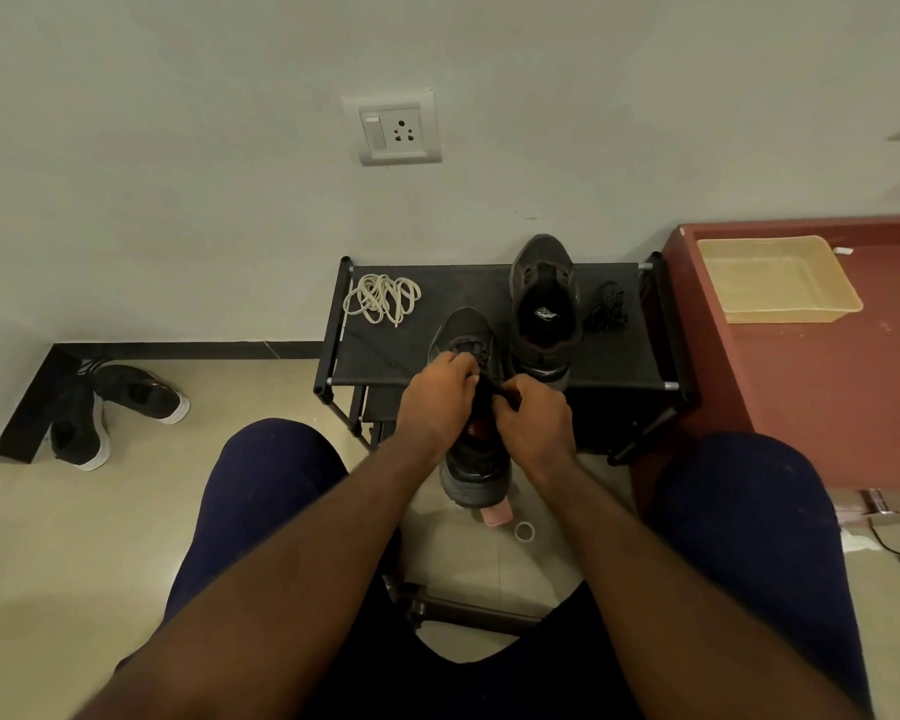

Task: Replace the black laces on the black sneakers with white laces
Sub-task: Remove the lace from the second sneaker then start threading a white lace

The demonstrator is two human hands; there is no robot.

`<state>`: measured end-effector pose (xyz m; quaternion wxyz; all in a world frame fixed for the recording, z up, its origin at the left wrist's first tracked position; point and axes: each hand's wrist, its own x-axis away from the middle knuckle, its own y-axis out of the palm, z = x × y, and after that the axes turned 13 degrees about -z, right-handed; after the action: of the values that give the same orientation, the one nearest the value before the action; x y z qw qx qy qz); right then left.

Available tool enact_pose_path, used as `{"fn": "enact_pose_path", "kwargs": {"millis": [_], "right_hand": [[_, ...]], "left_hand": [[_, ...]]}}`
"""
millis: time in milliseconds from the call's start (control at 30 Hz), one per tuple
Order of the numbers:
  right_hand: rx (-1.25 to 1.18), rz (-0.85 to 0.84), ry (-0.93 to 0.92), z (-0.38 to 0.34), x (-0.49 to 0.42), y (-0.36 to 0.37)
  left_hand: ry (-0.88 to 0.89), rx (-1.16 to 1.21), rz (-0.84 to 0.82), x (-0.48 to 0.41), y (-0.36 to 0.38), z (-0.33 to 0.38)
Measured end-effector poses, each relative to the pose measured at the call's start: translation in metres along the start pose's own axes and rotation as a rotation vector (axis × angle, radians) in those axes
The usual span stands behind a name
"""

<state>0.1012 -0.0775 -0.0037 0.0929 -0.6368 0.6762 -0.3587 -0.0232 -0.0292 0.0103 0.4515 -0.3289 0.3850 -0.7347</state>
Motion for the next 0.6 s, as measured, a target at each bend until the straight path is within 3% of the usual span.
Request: {"fn": "enact_pose_path", "kwargs": {"millis": [133, 200, 400, 500, 600], "right_hand": [[-0.013, 0.028, 0.006, 0.000, -0.001, -0.001], [-0.013, 0.029, 0.014, -0.001, -0.003, -0.001], [0.007, 0.013, 0.009, -0.001, -0.004, -0.001], [0.016, 0.005, 0.003, 0.000, -0.004, -0.001], [0.015, 0.005, -0.008, 0.000, -0.003, -0.001]], "left_hand": [[-0.319, 0.573, 0.102, -0.005, 0.000, -0.006], [-0.393, 0.700, 0.105, -0.005, 0.000, -0.011], [-0.019, 0.176, 0.012, 0.004, -0.004, -0.003], [-0.006, -0.046, -0.103, 0.003, 0.004, -0.003], [-0.048, -0.113, -0.101, 0.003, 0.009, -0.004]]}}
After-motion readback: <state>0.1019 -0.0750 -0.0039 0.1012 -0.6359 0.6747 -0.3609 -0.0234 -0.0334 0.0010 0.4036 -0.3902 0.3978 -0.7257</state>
